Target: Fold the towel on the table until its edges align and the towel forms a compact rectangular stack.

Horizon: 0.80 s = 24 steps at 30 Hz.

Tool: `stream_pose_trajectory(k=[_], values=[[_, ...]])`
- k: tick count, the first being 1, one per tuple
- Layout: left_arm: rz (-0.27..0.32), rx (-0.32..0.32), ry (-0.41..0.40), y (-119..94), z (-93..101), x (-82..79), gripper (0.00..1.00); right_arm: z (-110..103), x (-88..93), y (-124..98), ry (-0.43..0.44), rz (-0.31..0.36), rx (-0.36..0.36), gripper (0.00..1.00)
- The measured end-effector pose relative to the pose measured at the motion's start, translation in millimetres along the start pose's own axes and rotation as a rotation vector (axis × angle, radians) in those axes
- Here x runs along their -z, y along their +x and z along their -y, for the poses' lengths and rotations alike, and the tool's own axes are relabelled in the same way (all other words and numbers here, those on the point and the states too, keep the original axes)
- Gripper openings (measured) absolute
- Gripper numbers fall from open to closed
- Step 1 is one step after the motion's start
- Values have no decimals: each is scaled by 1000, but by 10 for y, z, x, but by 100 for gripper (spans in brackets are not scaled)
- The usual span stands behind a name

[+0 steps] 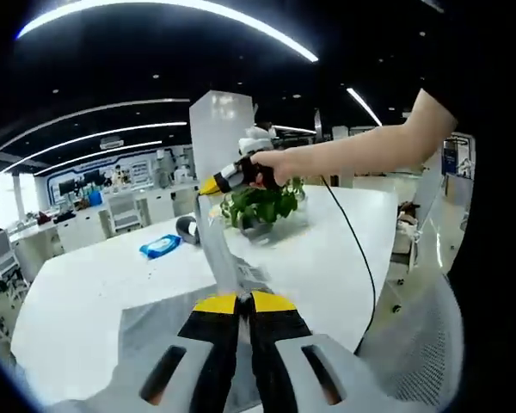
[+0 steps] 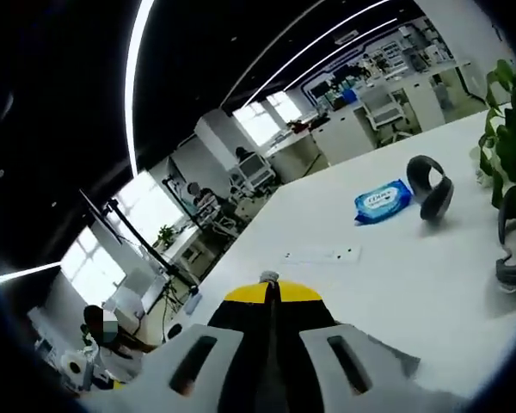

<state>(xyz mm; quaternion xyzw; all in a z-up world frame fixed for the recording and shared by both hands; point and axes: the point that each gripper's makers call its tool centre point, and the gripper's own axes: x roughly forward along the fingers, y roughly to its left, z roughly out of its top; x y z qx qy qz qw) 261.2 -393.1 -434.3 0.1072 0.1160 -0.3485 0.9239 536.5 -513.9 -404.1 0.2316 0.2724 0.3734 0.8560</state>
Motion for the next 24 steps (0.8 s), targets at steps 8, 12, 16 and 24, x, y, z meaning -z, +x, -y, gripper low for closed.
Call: stream_pose_trajectory(k=[8,12,16,24], values=[[-38,-53,-60,-101,-263,205,3,3,128,262,26,-39,-11,0],[-49,-74,-57,-145,-360,226,3,-42,159,371,56,-54,-32,0],[-36,-105,-74,-208,-469,207,3,-77,183,481,67,-78,-38,0],[-85,-157,-103,-297,-703,412,3,-143,285,637,81,-103,-51,0]])
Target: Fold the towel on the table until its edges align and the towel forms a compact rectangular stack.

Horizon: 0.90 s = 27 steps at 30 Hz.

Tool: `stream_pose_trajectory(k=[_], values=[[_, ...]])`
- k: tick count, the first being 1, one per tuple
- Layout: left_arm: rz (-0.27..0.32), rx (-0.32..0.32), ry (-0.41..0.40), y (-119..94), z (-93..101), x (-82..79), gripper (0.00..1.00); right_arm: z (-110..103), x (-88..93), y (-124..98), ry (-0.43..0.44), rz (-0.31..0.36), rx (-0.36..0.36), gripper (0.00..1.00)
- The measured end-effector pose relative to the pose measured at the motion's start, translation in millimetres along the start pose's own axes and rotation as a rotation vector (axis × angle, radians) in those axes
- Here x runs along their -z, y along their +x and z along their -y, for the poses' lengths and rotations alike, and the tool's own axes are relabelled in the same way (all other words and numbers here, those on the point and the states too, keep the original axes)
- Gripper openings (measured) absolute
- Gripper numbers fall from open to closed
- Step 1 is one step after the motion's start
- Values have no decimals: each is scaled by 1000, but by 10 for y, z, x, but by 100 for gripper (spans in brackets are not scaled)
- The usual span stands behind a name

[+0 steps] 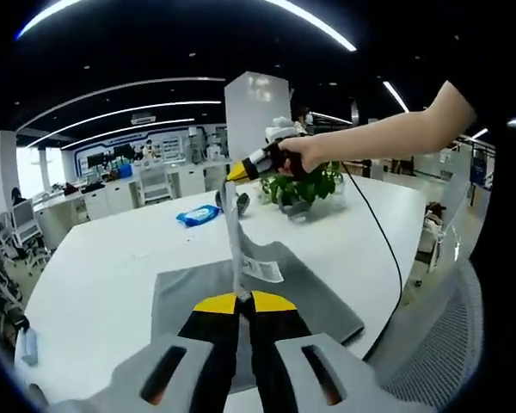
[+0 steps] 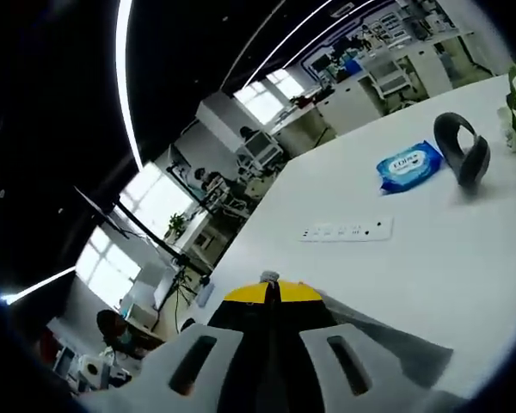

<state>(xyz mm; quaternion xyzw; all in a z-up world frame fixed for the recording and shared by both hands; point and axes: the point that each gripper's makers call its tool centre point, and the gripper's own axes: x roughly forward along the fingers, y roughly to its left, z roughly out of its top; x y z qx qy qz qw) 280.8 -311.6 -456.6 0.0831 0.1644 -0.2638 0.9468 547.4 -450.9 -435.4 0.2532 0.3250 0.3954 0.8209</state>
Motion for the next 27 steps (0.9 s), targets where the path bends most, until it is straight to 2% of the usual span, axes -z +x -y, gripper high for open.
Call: stream_pose_trajectory(k=[4,10,12,15,20,27], values=[[-10,-7,-29,-25,-80,55,3,-66,24,72,1,-6,-10,0],[-40,-15,-39,-21,-167,137,3,-21,63,224,6,-33,3,0],[-66,-6,-50,-7,-192,192,3,-44,72,272,7,-33,4,0],[-113,-18,-18,3,-274,319,3,-20,107,347,14,-46,11,0],[-125,-37,-44,-12,-384,391,3,-57,142,449,18,-51,9,0],[-109,-70,-55,-41,-498,383,3,-76,97,588,1,-33,-15,0]])
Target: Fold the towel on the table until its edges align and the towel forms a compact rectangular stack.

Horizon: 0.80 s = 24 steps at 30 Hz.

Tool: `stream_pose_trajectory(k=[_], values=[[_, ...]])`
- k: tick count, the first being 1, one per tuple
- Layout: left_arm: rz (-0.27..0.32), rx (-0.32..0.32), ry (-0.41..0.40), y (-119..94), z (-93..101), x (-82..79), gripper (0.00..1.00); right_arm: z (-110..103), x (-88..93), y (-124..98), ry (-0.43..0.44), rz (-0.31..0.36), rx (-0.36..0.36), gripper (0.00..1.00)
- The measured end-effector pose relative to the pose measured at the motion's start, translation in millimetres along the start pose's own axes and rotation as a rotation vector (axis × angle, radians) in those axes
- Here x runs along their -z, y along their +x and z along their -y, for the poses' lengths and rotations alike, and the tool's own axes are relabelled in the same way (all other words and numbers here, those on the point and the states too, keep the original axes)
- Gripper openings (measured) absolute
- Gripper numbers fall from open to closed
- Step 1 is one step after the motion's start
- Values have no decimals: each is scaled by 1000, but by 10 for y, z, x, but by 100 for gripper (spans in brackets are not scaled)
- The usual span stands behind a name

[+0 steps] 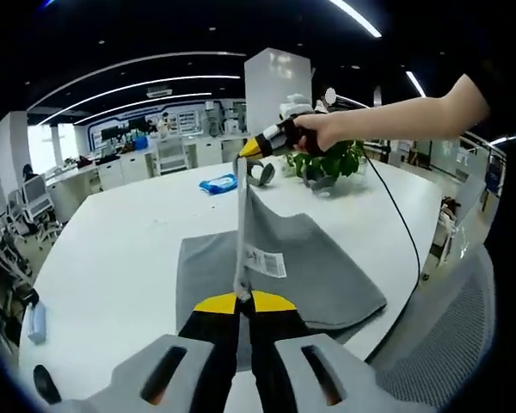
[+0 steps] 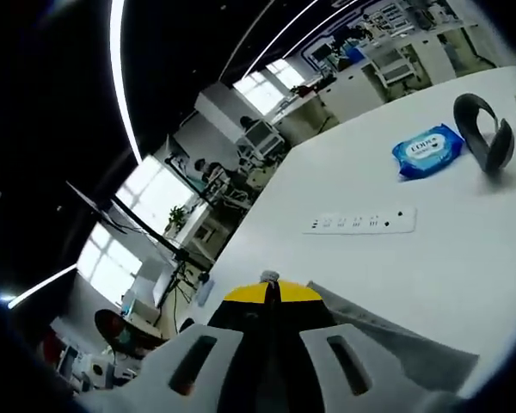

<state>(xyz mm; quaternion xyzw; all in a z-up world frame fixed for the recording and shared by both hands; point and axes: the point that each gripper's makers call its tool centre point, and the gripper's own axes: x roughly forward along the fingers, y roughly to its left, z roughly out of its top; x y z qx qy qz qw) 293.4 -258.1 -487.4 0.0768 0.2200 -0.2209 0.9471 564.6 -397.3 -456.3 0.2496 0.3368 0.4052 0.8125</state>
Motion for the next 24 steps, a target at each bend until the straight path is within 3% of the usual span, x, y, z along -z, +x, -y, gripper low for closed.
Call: stream_pose_trajectory(k=[5,13,18,24], values=[[-16,-8,-30,27,-54,126,3,79,87,107,1,-31,13,0],[-88,-1,15,130,-99,378,3,223,290,359,43,-78,46,0],[-155,2,4,194,-277,571,3,258,379,555,21,-102,58,0],[-222,14,1,286,-351,722,3,339,496,733,113,-69,62,0]])
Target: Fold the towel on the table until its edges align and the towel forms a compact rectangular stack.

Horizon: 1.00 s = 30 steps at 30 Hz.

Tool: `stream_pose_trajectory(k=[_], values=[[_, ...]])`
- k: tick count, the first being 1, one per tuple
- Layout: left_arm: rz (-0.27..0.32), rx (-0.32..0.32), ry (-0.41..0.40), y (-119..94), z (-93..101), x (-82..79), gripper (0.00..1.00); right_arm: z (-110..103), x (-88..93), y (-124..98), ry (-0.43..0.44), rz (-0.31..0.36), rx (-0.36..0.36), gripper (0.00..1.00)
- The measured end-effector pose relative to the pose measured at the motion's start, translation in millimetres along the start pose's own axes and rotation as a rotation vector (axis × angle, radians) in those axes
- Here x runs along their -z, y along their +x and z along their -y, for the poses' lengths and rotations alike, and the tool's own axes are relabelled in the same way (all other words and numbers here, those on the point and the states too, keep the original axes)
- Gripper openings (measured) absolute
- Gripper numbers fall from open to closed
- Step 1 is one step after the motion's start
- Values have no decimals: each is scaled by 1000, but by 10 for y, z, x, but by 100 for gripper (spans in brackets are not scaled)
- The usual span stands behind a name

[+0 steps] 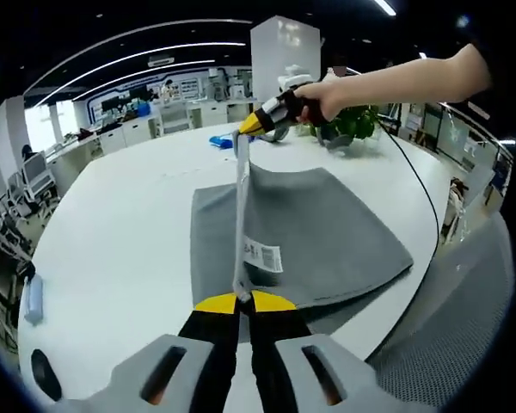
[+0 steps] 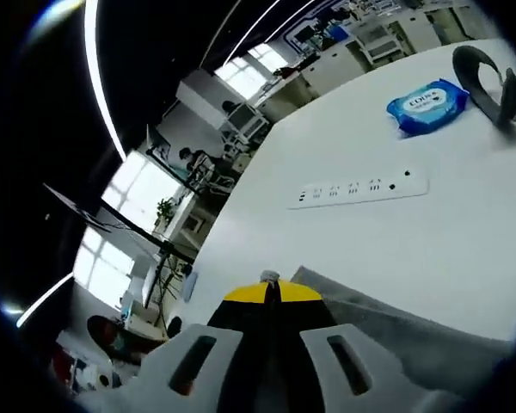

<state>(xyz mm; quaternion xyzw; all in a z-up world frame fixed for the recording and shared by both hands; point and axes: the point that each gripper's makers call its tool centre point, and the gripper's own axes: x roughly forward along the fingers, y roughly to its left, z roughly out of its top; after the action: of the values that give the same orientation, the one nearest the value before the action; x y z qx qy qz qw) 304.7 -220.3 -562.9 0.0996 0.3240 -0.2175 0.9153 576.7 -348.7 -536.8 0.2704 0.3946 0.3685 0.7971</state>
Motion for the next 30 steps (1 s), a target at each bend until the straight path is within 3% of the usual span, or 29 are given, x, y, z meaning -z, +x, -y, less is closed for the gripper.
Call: stream_pose_trajectory(k=[4,10,16,17,19,22,24,27,28,30], values=[[-89,4,45,92,-41,122,4,110,101,161,37,-21,9,0],[-141,5,-6,242,-149,232,4,217,194,378,262,31,-24,0],[-180,-12,-83,320,-238,390,4,383,287,513,332,38,-7,0],[-200,-23,-68,318,-255,422,4,388,294,532,338,39,-10,0],[-253,-61,35,333,-305,490,4,384,319,584,340,34,-13,0],[-254,-63,23,381,-266,544,5,338,358,640,303,19,-36,0],[-268,-77,31,372,-288,595,6,220,331,666,316,22,-119,1],[-313,-133,100,328,-418,643,11,261,266,611,290,58,-99,6],[-315,-158,173,316,-484,624,14,279,265,586,272,61,-90,8],[-297,-193,204,295,-533,574,19,324,260,503,269,63,-90,9]])
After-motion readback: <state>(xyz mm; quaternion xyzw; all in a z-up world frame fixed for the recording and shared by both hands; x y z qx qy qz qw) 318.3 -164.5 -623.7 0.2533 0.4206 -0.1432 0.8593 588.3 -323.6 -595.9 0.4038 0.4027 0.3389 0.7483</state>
